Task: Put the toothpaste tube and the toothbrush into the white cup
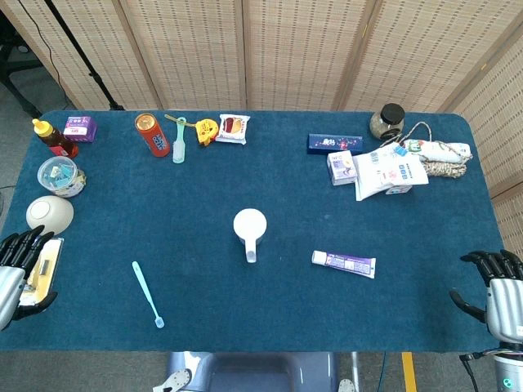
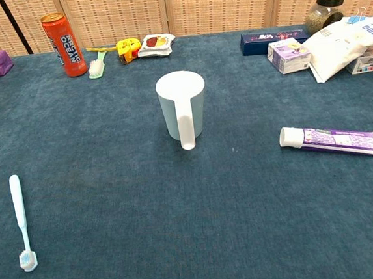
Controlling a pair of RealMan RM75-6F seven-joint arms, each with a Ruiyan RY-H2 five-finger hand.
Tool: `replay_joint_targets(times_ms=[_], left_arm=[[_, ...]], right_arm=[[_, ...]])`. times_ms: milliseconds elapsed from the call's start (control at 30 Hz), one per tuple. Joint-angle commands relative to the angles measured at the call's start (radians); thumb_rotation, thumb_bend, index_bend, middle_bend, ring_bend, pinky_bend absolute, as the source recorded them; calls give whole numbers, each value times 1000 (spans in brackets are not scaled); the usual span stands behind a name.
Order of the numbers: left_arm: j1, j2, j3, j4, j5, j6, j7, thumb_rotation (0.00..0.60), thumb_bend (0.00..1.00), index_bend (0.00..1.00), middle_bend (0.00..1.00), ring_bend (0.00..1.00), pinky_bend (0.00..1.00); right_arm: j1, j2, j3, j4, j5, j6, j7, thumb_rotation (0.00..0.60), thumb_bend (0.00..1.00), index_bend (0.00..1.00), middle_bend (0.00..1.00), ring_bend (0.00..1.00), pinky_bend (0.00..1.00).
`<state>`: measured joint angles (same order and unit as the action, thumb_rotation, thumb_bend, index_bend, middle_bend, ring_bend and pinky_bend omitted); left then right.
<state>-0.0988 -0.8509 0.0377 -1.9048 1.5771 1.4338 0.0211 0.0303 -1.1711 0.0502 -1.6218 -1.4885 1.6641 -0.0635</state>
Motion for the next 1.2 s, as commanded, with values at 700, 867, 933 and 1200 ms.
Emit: replay_joint_targets(times_ms=[700,867,933,1200], left_arm=[[-7,8,-8,-5,-22,-22,-10,600,202,0,0,0,0],[-9,13,-10,-3,-30,-28,-22,600,202,0,0,0,0],[-10,15,-11,-2,-33,-30,-27,600,202,0,0,0,0],[-13,22,-14,3,-41,-39,-43,600,202,0,0,0,0]], right_arm=[[208,-27,66,-232,173,-401,-213,600,0,0,0,0,0],[286,-141,101,-183,280,-482,-314,600,0,0,3,0,0],[306,-177,108,-162,312,-499,-339,600,0,0,14,0,2],[364,-338,140,-60,424,-479,-452,600,0,149,180,132,298]])
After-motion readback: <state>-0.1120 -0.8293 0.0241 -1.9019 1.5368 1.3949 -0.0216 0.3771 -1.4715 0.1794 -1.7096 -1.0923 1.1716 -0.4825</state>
